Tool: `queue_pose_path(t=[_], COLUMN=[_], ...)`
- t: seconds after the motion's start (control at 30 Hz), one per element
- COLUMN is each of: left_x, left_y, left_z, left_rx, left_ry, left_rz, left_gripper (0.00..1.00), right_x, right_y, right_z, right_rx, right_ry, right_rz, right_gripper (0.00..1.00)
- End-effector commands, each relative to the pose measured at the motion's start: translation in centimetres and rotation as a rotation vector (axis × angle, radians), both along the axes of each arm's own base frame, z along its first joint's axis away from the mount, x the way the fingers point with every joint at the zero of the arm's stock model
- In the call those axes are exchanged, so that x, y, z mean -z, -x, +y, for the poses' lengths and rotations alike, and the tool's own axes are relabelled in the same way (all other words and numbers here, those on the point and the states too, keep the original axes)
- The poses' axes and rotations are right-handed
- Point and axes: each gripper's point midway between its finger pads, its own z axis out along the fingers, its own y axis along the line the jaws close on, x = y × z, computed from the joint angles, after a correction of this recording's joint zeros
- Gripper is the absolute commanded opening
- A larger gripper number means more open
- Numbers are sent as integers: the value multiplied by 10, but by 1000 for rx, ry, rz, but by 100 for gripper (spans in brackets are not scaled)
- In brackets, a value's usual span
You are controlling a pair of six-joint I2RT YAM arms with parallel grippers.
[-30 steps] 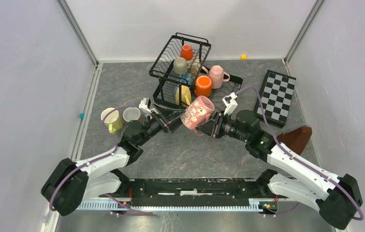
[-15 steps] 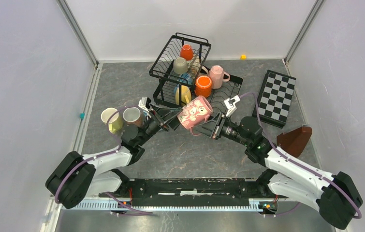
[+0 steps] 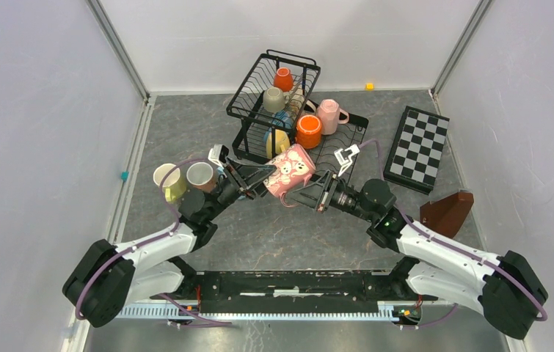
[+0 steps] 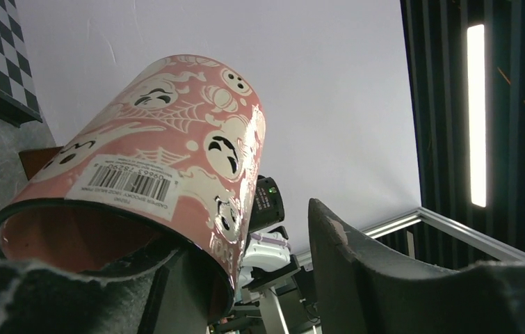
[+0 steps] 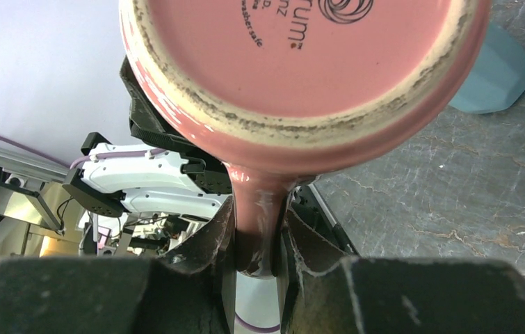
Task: Unload the cups from the dish rack
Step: Unload the cup from the dish rack.
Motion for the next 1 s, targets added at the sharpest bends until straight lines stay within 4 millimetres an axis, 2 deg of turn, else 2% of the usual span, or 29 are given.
queue_pose_path(t=[0.0, 0.17, 0.23, 0.3, 0.37, 0.4, 0.43, 0.53, 0.6, 0.67, 0.7, 0.77, 0.83, 0.87, 0.97], left_x=[-30, -32, -33, -35, -39, -40, -41, -45, -47, -50, -52, -58, -61, -62, -64], left_y=[6, 6, 5, 6, 7, 7, 7, 8, 8, 8, 9, 10, 11, 11, 11], left_z=[1, 2, 1, 0, -1, -1, -1, 1, 2, 3, 4, 6, 7, 8, 9], left_rx=[23, 22, 23, 27, 29, 26, 21, 10, -1, -11, -17, -27, -38, -44, -64], left_ry=[56, 58, 55, 50, 47, 43, 37, 25, 22, 23, 23, 23, 10, -2, -38], left_rz=[-51, -52, -56, -66, -75, -79, -82, -99, -106, -116, -122, -139, -150, -155, -169], left_gripper=[54, 44, 37, 26, 10, 7, 3, 2, 2, 2, 2, 2, 2, 2, 2], right_x=[-50, -50, -49, -48, -46, -45, -44, -43, -41, -40, -39, -37, -31, -30, -24], right_y=[13, 16, 17, 18, 19, 19, 19, 19, 18, 17, 16, 14, 9, 7, 2], right_z=[2, 3, 4, 4, 3, 3, 3, 3, 4, 3, 2, 0, -4, -7, -14], right_rx=[-43, -52, -54, -55, -54, -53, -54, -50, -44, -34, -26, -5, 25, 44, 88], right_ry=[-137, -137, -137, -136, -131, -128, -125, -118, -104, -88, -78, -43, 14, 34, 104], right_rz=[-153, -154, -154, -155, -154, -155, -153, -158, -160, -170, -176, -193, -208, -216, -229], right_gripper=[0, 0, 0, 0, 0, 0, 0, 0, 10, 31, 47, 71, 83, 97, 98])
